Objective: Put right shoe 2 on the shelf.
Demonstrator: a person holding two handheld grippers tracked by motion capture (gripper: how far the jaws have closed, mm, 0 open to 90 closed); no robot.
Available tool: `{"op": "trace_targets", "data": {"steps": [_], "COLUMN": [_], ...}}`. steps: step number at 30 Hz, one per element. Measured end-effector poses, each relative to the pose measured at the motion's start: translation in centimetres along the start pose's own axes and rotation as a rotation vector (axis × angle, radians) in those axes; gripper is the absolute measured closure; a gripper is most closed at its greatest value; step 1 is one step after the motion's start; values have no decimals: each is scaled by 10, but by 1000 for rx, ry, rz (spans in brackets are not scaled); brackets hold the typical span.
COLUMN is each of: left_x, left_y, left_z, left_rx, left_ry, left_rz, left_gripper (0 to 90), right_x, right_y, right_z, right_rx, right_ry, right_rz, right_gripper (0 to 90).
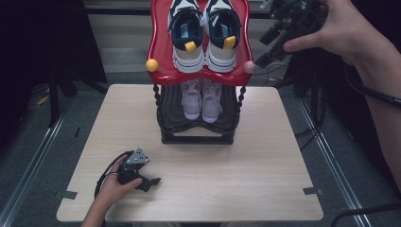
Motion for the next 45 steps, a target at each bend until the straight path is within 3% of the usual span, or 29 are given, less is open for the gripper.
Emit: {"op": "trace_targets", "data": {"steps": [10,28,45], "left_x": [0,0,1], "left_y": [0,0,0], "left_z": [0,0,0], "left_rx": [1,2,4], "left_ry": [3,0,-1], "left_rz": [0,-3,-5], "left_gripper": [0,0,0], "right_x": [-34,-67,-91], "right_y": [7,70,106], "right_z": [9,28,46], "right_rx": [2,54,89], "right_ry": [26,35,48], "right_rz": [-27,-38,-85], "right_gripper": [229,233,220]}}
Point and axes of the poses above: each handheld gripper's, and its own axes: y roughly forward along the jaws, x roughly out of its top, z roughly to its left, the point moved 10 cm from there along y, roughly forward along the jaws, and after that the axes turned 9 degrees about x, right-handed, at the moved point
